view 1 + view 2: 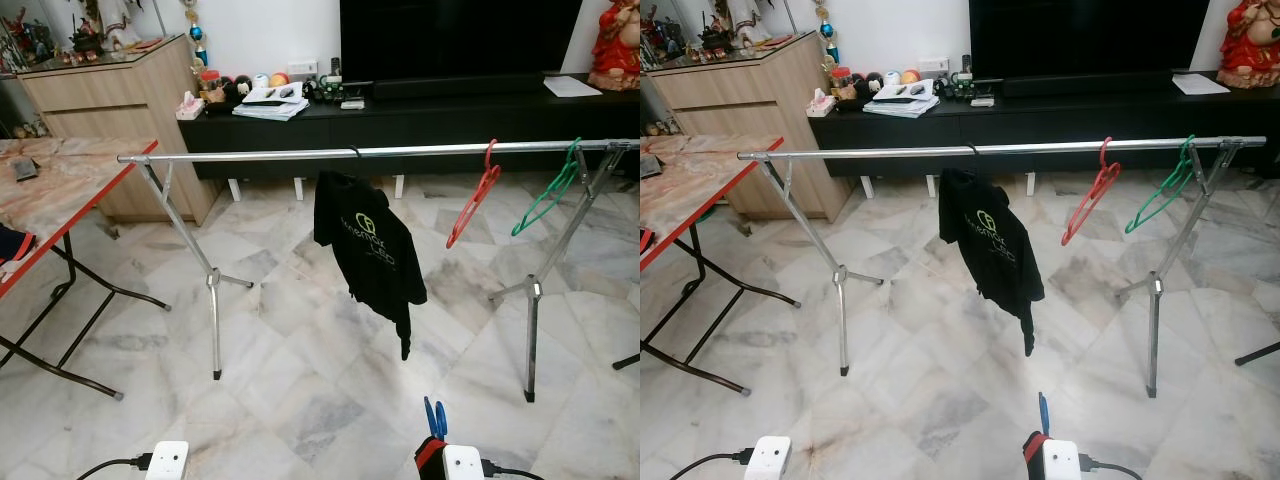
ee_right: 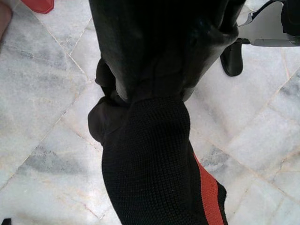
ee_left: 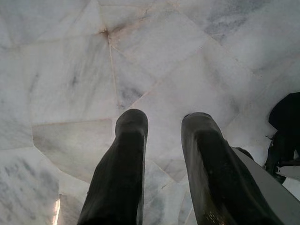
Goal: Hang hanger
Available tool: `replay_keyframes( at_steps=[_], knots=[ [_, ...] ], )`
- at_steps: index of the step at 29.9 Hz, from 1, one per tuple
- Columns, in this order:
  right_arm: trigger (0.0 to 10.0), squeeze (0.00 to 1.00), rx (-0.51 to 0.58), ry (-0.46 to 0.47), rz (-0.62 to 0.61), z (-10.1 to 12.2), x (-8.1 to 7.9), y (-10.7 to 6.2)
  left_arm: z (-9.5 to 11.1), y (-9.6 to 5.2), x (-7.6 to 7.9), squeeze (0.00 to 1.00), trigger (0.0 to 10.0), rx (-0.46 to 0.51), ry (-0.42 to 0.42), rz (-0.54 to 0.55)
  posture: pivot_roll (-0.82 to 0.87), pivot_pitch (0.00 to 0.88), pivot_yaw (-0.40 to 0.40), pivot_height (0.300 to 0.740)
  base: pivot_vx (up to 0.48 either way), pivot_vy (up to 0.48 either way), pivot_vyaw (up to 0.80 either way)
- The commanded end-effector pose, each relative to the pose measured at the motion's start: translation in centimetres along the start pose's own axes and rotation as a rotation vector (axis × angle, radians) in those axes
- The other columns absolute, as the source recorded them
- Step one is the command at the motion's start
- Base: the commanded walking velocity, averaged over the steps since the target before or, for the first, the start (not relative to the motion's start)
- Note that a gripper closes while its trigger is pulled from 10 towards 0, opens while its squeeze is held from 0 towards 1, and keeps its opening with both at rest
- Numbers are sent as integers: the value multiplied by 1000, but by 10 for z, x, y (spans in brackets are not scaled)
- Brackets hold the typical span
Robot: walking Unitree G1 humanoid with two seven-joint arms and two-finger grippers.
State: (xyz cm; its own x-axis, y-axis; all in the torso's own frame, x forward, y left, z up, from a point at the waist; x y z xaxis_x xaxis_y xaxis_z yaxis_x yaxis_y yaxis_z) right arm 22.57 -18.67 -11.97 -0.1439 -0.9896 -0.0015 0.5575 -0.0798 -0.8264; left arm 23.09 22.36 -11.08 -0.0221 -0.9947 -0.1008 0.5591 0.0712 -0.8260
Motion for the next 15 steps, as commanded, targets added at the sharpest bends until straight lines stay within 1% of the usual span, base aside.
replay_keyframes(
  at_steps=[1,8,11,13,15],
  knots=[
    [10000,0,13,23,39,3,-14,0,-2,0,-5,0,10000,-14,3,10,-74,0,99,740,0,0,0],
    [10000,0,22,13,46,5,-16,0,-2,0,-4,0,10000,-14,3,10,-72,0,96,740,0,0,0],
    [10000,0,66,-6,54,21,-18,1,-2,0,-5,0,10000,-12,5,12,-71,0,96,740,0,0,0],
    [10000,0,138,-11,66,46,-20,1,0,-1,-6,0,10000,2,8,24,-72,0,96,740,0,0,0],
    [10000,0,177,-22,70,59,-21,1,2,-1,-6,0,10000,18,10,31,-71,0,96,740,0,0,0]
  ],
)
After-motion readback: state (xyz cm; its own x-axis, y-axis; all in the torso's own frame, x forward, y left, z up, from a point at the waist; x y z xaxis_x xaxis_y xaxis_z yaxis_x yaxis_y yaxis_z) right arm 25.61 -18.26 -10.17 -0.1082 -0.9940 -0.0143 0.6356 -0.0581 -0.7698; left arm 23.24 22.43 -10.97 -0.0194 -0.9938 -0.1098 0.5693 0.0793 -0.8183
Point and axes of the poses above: a point about 5 cm out from each wrist's last joint towards the gripper, its own y axis pointing out of the wrist towards the gripper, its own z axis along the axis of the wrist's last joint, x = y × z, the point moved 5 cm from there along y, pointing out of the wrist towards the gripper, and after that the axes turned 6 degrees about y, right-handed, at the moved point
